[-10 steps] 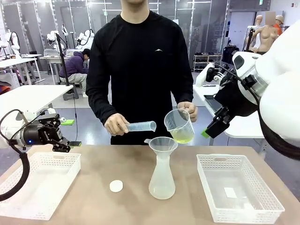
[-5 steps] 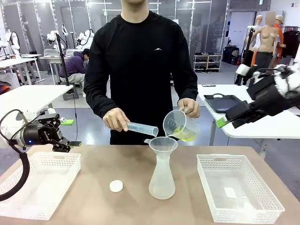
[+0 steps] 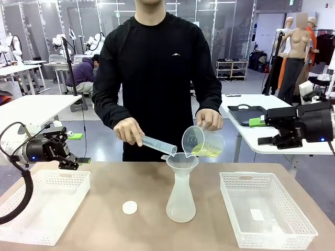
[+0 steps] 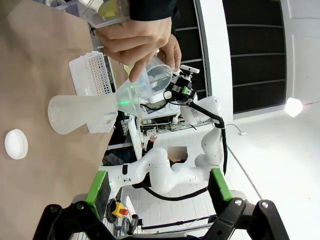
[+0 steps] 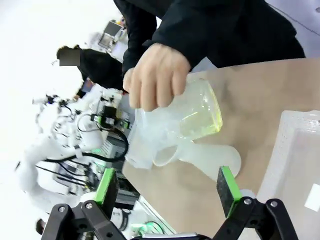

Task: Prepare the solutions needed for the experiment.
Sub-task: Once the solution is in the Big flask , pick up the Plastic Funnel and place it back into the right Organizing basket.

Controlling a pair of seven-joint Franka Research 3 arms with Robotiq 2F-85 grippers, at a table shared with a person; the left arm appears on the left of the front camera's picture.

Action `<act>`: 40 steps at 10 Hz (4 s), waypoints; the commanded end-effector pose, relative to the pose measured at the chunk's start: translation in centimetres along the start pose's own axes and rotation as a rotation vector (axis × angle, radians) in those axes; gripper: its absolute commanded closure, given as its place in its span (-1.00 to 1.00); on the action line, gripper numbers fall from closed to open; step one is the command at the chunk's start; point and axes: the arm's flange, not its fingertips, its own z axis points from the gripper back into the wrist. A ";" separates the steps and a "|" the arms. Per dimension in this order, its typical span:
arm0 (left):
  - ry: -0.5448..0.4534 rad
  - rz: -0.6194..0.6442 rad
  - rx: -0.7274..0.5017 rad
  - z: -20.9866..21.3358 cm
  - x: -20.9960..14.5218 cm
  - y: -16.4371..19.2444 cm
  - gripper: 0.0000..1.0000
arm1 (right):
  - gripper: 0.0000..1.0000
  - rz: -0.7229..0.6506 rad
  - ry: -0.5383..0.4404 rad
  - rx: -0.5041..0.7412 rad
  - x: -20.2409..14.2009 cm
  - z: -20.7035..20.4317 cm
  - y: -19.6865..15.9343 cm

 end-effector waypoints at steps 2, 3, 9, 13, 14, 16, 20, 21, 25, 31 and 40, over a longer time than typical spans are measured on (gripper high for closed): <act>0.005 -0.004 -0.012 -0.1 -0.1 -0.2 -1.00 | -1.00 -0.104 0.034 0.041 -1.1 -1.2 -5.0; 0.005 -0.004 -0.012 -0.1 -0.1 -0.2 -1.00 | -1.00 -0.118 0.060 0.050 -0.7 -1.3 -6.0; 0.005 -0.004 -0.012 -0.1 -0.1 -0.2 -1.00 | -1.00 -0.296 0.246 0.215 0.3 -2.1 -9.7; 0.005 -0.004 -0.012 -0.1 -0.1 -0.2 -1.00 | -1.00 -0.322 0.246 0.308 0.1 -3.0 -11.2; 0.005 -0.004 -0.012 -0.1 -0.1 -0.2 -1.00 | -1.00 -0.315 0.241 0.308 0.1 -3.0 -11.2; 0.005 -0.004 -0.012 -0.1 -0.1 -0.2 -1.00 | -1.00 -0.291 0.216 0.312 0.0 -3.2 -11.2; 0.005 -0.004 -0.012 -0.1 -0.1 -0.2 -1.00 | -1.00 -0.335 0.252 0.294 -0.3 -2.8 -11.3; 0.005 -0.004 -0.012 -0.1 -0.1 -0.2 -1.00 | -1.00 -0.335 0.252 0.294 -0.3 -2.8 -11.3; 0.005 -0.004 -0.012 -0.1 -0.1 -0.2 -1.00 | -1.00 -0.335 0.252 0.294 -0.3 -2.8 -11.3; 0.005 -0.004 -0.012 -0.1 -0.1 -0.2 -1.00 | -1.00 -0.335 0.252 0.294 -0.3 -2.8 -11.3; 0.005 -0.004 -0.012 -0.1 -0.1 -0.2 -1.00 | -1.00 -0.335 0.252 0.294 -0.3 -2.8 -11.3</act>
